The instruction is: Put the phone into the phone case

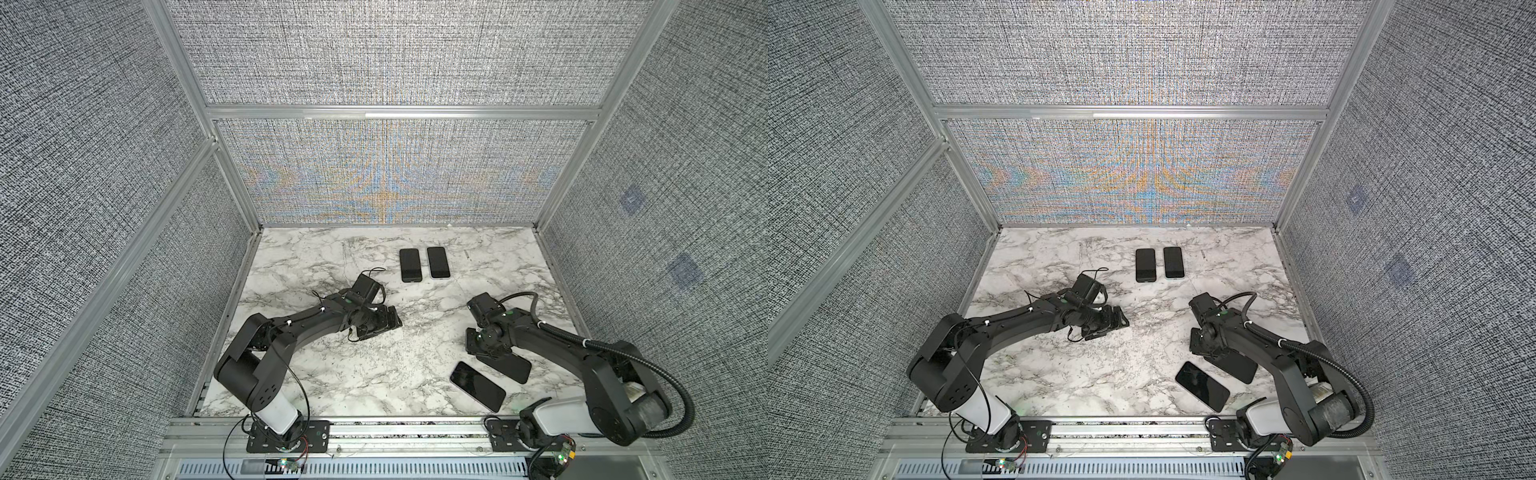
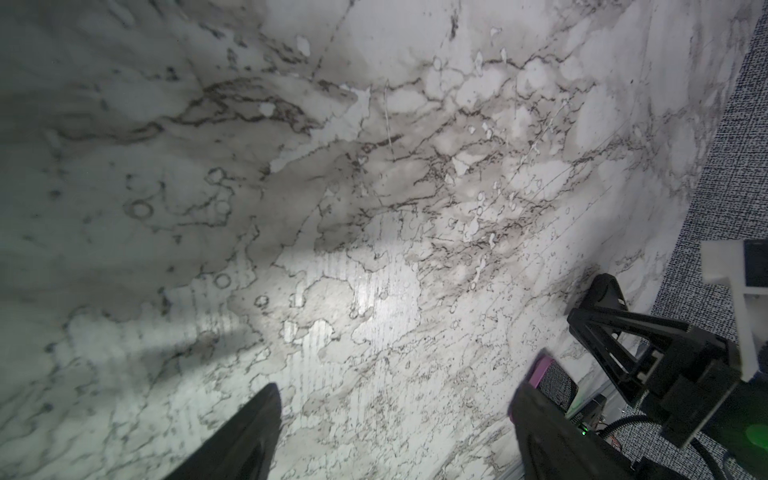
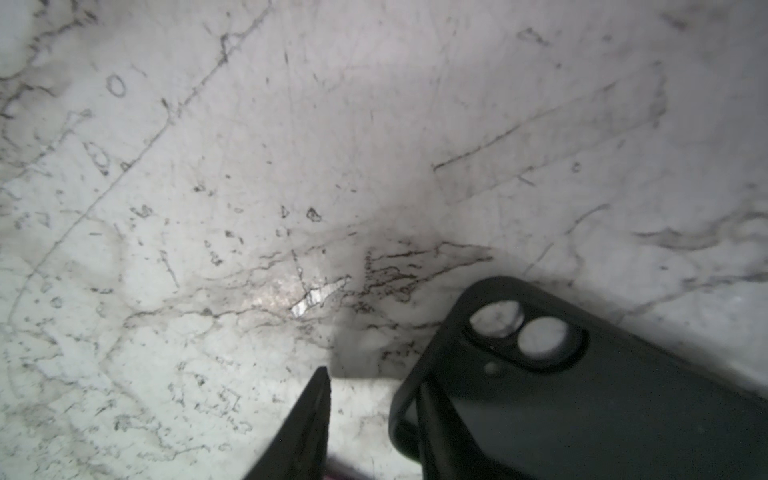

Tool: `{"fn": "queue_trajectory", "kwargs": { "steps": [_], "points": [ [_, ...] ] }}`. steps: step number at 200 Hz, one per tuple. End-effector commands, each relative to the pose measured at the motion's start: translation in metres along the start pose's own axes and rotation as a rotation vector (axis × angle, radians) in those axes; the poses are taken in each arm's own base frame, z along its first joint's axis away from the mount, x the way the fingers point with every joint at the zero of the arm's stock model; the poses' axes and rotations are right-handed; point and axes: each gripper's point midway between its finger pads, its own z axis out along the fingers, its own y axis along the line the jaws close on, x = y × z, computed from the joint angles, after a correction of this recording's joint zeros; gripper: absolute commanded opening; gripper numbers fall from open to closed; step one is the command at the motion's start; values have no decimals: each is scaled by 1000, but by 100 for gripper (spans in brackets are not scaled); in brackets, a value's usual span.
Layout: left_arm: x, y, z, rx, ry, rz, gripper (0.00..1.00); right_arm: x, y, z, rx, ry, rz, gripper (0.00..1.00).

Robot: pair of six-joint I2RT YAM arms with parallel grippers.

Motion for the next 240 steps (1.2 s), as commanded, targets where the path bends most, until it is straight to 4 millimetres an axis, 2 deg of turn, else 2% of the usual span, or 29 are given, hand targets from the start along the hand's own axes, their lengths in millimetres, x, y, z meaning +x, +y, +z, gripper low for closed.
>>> {"fn": "queue_trajectory", "kwargs": {
  "steps": [1, 14, 67, 111, 148, 167, 185, 213, 229, 233, 240],
  "points": [
    [-1, 1, -1, -10, -9, 10, 88, -2, 0, 1, 2, -9, 2, 29],
    [-1, 1, -1, -11, -9, 10, 88, -2, 1, 1, 1, -10, 4, 27],
    [-1, 2, -2, -15, -14, 11, 88, -3, 1, -4, 3, -20, 1, 8],
    [-1, 3, -2, -15, -16, 10, 88, -5, 5, -11, -5, -33, -4, 5],
    [0, 5, -3, -18, -23, 7, 88, -9, 21, -16, -26, -38, -25, 4],
    [0, 7, -3, -18, -27, 4, 88, -13, 37, -19, -47, -44, -45, 4],
    [1, 10, -3, -16, -30, -6, 88, -15, 61, -22, -82, -48, -71, 4],
    [3, 18, -5, -5, -42, -30, 88, -17, 108, -23, -138, -48, -131, 4],
    [6, 25, -9, -7, -50, -43, 88, -11, 130, -16, -152, -20, -167, 5],
    [6, 26, -10, -8, -55, -46, 88, -17, 144, -22, -177, -35, -176, 5],
    [8, 30, -12, -8, -59, -51, 88, -17, 154, -22, -190, -35, -188, 5]
  ]
}}
